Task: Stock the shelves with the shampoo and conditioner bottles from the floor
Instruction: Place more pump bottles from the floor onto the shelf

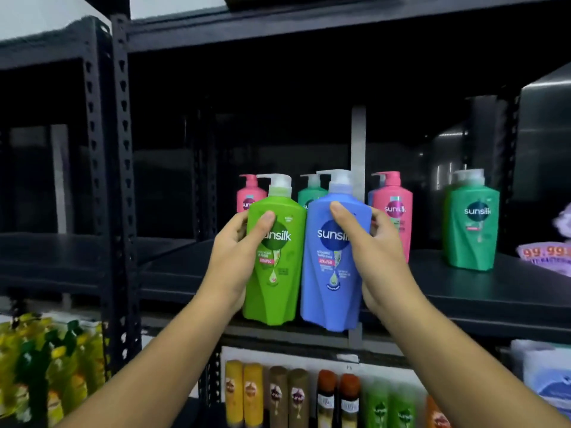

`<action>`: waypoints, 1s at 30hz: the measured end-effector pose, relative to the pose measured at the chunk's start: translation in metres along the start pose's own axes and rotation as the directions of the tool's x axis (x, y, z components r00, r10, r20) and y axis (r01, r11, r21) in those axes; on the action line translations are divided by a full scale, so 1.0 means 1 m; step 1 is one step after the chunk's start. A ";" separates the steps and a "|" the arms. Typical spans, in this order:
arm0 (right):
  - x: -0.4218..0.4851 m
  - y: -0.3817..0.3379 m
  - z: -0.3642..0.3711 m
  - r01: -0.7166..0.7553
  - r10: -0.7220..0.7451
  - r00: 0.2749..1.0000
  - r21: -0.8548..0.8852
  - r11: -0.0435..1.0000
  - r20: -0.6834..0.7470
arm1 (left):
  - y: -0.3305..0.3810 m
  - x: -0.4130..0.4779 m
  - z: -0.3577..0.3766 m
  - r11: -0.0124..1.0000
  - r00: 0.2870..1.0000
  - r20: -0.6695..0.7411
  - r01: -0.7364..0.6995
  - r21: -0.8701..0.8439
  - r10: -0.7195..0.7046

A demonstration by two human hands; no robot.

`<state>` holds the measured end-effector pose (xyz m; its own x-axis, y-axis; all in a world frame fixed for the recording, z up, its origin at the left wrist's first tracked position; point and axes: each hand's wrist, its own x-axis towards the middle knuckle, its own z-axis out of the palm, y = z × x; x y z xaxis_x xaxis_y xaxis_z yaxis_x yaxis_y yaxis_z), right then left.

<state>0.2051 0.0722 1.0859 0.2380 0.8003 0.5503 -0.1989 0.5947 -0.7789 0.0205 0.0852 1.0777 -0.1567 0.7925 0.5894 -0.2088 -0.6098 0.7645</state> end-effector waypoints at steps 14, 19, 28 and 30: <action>0.079 0.025 0.001 0.067 -0.045 0.993 -0.206 0.976 0.106 | -0.028 0.071 0.019 0.997 1.000 0.026 0.003 0.076 -0.005; 0.071 0.041 -0.027 0.101 0.055 0.918 -0.364 0.926 0.394 | -0.049 0.069 -0.007 0.910 0.950 0.309 -0.099 0.401 -0.033; 0.124 0.082 -0.022 -0.039 0.166 0.936 -0.378 0.925 0.310 | -0.077 0.102 -0.030 0.856 0.952 0.233 0.052 0.514 -0.198; 0.150 0.095 -0.018 -0.063 0.205 0.929 -0.413 0.908 0.309 | -0.084 0.124 -0.035 0.815 0.949 0.221 0.058 0.576 -0.224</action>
<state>0.2392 0.2470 1.0892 -0.1135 0.8887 0.4443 0.1973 0.4584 -0.8665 -0.0151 0.2348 1.0772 0.1115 0.8880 0.4461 0.3766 -0.4532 0.8079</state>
